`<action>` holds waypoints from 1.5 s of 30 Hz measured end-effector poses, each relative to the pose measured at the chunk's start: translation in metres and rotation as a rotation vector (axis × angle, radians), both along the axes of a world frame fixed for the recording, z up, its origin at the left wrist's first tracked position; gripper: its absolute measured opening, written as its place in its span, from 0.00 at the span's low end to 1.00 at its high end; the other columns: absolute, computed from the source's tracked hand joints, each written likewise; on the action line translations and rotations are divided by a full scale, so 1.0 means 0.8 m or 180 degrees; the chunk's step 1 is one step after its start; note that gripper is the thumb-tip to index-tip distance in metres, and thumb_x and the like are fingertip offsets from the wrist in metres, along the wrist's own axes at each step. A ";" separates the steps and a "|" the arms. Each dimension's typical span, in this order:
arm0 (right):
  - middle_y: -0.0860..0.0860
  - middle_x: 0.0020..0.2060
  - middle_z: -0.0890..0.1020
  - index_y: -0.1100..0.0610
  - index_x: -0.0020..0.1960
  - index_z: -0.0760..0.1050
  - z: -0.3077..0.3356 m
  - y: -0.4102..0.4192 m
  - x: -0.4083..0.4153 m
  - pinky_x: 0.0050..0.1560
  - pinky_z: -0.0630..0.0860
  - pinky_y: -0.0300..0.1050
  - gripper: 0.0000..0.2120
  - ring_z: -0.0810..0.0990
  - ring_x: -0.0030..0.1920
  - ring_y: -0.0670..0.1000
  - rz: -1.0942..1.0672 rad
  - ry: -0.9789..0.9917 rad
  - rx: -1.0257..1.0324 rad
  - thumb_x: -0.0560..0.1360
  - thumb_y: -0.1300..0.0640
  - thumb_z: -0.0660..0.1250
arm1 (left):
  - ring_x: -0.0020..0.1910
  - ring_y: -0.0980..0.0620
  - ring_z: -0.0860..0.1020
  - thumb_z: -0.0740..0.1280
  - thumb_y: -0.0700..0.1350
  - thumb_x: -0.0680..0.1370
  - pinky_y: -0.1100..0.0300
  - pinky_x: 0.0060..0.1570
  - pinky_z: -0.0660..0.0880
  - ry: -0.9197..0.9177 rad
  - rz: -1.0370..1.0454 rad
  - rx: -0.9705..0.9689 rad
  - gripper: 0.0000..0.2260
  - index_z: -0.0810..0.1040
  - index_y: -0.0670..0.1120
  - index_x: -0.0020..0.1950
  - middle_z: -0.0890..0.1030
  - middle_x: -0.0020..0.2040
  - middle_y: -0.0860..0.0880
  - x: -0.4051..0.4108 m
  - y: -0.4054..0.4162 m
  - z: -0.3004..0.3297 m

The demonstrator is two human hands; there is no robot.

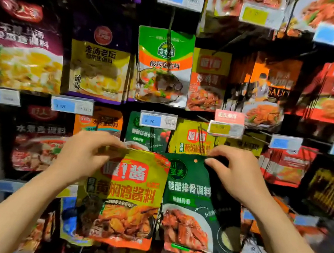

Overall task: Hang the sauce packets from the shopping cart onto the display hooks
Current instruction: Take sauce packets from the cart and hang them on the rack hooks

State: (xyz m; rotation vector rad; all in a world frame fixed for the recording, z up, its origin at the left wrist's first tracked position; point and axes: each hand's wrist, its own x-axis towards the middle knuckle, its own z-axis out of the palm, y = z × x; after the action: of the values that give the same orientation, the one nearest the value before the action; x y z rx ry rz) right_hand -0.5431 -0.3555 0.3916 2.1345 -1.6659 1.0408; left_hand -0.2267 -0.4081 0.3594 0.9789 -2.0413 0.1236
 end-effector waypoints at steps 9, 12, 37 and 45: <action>0.46 0.39 0.80 0.58 0.45 0.83 -0.022 -0.060 0.019 0.43 0.65 0.36 0.04 0.77 0.44 0.47 0.0410 -0.0750 0.0117 0.70 0.59 0.73 | 0.47 0.51 0.80 0.73 0.29 0.65 0.52 0.46 0.77 0.0109 0.0403 -0.0043 0.19 0.84 0.48 0.49 0.81 0.44 0.56 0.014 -0.002 -0.008; 0.44 0.39 0.79 0.57 0.45 0.82 -0.031 -0.094 0.040 0.43 0.66 0.35 0.04 0.76 0.43 0.44 0.0689 -0.1138 0.0339 0.70 0.59 0.73 | 0.46 0.50 0.80 0.72 0.29 0.66 0.50 0.45 0.78 0.0069 0.0681 0.0020 0.20 0.84 0.51 0.50 0.81 0.44 0.57 0.039 0.001 -0.012; 0.47 0.46 0.81 0.53 0.56 0.77 -0.040 -0.284 0.077 0.39 0.75 0.30 0.17 0.78 0.43 0.41 0.2520 -0.2797 0.0962 0.71 0.70 0.69 | 0.42 0.75 0.75 0.71 0.27 0.68 0.80 0.43 0.69 0.0213 0.1755 0.0122 0.16 0.83 0.43 0.49 0.81 0.43 0.52 -0.041 0.004 -0.021; 0.50 0.46 0.81 0.59 0.56 0.78 -0.049 -0.291 0.079 0.49 0.77 0.34 0.15 0.79 0.48 0.45 0.2763 -0.3121 0.1225 0.71 0.70 0.68 | 0.48 0.48 0.81 0.73 0.38 0.71 0.45 0.49 0.79 0.0288 0.1856 0.0151 0.09 0.84 0.45 0.49 0.83 0.46 0.49 -0.072 0.011 -0.042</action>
State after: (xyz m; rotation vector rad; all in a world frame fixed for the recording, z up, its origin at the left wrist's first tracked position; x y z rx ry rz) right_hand -0.4803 -0.5886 0.3524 2.9520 -1.2030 2.4952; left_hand -0.2843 -0.3990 0.3259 1.5571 -1.6308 0.3322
